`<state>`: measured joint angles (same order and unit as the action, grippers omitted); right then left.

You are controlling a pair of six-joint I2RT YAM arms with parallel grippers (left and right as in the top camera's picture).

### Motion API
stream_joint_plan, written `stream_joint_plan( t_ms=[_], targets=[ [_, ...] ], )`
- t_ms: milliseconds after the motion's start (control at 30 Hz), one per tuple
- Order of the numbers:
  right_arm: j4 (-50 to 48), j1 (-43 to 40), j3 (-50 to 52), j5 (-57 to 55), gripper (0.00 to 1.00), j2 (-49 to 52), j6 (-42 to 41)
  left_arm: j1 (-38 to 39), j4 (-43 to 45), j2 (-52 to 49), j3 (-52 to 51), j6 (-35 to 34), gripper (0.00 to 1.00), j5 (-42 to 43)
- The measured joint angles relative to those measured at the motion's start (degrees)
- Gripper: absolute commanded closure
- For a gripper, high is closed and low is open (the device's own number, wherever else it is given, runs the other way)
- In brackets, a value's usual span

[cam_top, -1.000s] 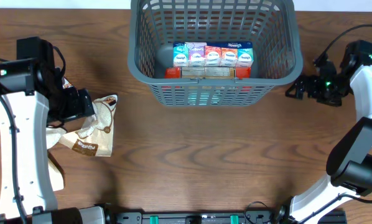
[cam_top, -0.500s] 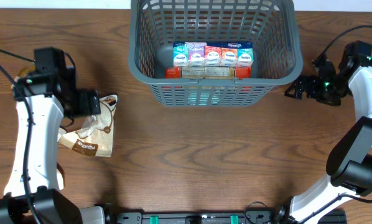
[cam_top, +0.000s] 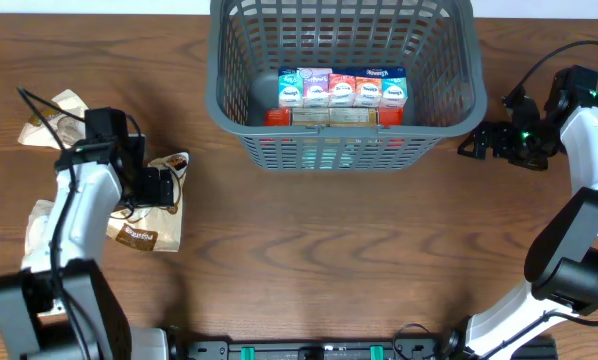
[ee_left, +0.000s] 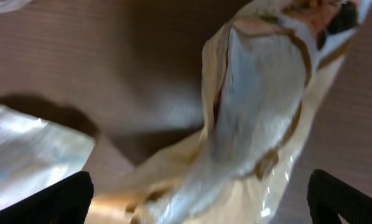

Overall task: Pack container
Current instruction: 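Grasp the beige snack pouch with the left gripper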

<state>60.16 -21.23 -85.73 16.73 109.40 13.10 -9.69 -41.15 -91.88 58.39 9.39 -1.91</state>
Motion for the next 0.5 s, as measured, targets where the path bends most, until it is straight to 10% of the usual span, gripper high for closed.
stream_joint_plan(
  t_ms=[433, 500],
  targets=[
    [0.59, 0.00, 0.00, 0.00, 0.01, 0.00, -0.13, 0.00, 7.32, -10.03, -0.02, 0.17, 0.02, 0.70],
    [0.61, 0.00, 0.00, 0.00, 0.01, 0.00, -0.13, 0.00, 7.32, -10.03, -0.04, 0.07, 0.26, 1.01]
  ],
)
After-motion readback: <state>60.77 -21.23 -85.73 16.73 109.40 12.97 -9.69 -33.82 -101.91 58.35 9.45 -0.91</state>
